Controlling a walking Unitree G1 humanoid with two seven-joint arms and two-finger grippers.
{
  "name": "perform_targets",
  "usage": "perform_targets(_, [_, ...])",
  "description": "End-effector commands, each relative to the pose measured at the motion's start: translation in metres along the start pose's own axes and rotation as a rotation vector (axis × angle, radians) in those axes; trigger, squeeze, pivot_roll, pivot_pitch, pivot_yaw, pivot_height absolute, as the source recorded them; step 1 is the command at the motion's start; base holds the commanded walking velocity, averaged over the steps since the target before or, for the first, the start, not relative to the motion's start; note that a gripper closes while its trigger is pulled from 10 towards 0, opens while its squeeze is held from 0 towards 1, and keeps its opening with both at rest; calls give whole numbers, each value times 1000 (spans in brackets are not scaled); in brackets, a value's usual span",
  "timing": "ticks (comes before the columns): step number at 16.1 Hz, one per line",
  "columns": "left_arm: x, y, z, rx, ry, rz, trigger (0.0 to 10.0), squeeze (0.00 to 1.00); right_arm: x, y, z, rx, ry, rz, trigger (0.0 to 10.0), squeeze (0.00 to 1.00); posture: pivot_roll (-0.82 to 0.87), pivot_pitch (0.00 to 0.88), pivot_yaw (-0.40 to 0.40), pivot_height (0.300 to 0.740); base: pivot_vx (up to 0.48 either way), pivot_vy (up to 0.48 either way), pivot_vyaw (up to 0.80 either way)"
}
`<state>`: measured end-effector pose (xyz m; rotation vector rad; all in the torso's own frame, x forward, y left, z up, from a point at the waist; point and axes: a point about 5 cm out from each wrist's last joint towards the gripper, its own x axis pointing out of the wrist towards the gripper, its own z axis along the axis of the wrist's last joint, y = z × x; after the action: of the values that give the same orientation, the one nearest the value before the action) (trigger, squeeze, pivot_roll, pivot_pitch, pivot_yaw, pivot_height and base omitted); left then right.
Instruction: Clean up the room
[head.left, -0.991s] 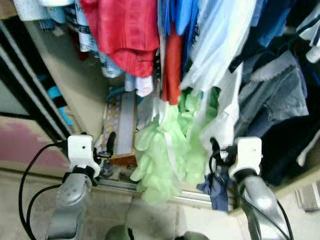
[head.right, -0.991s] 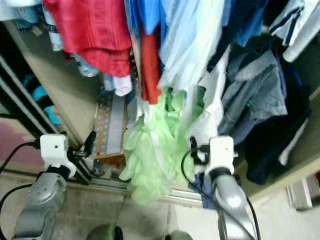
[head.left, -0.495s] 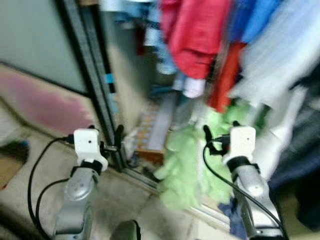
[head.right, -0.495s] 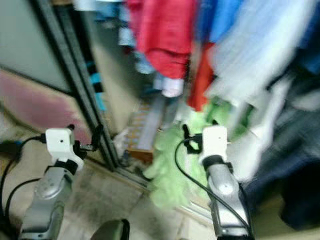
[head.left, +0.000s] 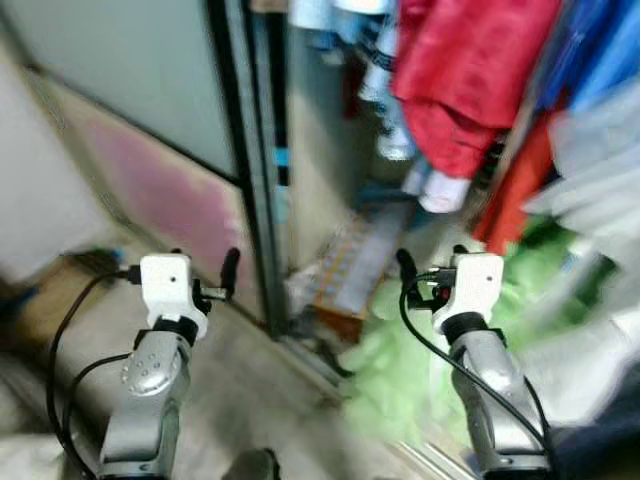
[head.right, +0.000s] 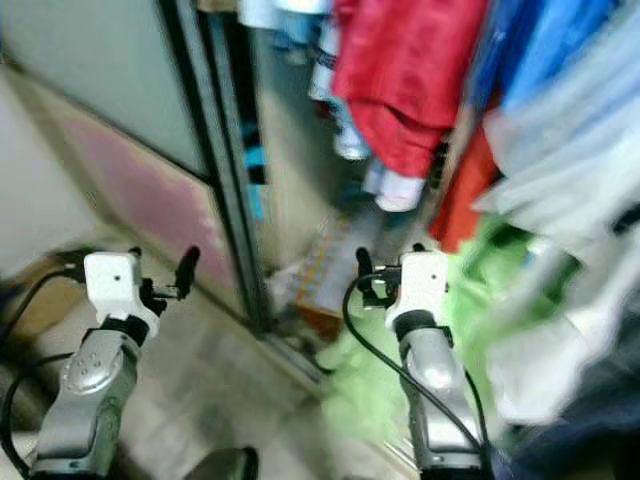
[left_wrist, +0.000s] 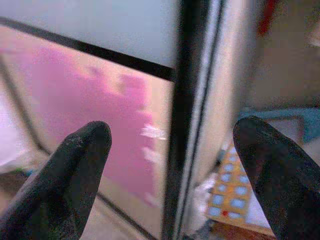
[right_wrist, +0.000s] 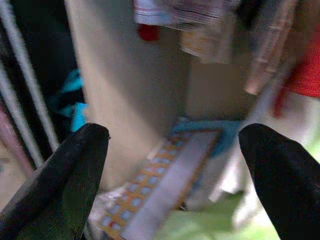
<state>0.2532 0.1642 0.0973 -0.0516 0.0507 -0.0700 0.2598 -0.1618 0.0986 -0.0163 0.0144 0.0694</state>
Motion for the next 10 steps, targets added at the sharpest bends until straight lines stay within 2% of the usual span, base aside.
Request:
perform_targets(1, [0,0,-3,-14,25,8,10000,0,1,-2,0,2,5,-7,10000,0,15,12,-4,740,0,0,775])
perform_targets(7, [-4,-6,-2,-1,9,8,10000,0,3,1,1,9,8,41,10000,0,34,23,-43,740,0,0,775])
perform_targets(9, [-8,-3,-6,44,17,44,10000,0,6,2,2,33,3,59,10000,0,39,27,-55,740,0,0,772])
perform_targets(10, [-10,-3,-9,40,35,57,10000,0,7,3,3,48,-1,66,10000,0,39,30,-56,740,0,0,0])
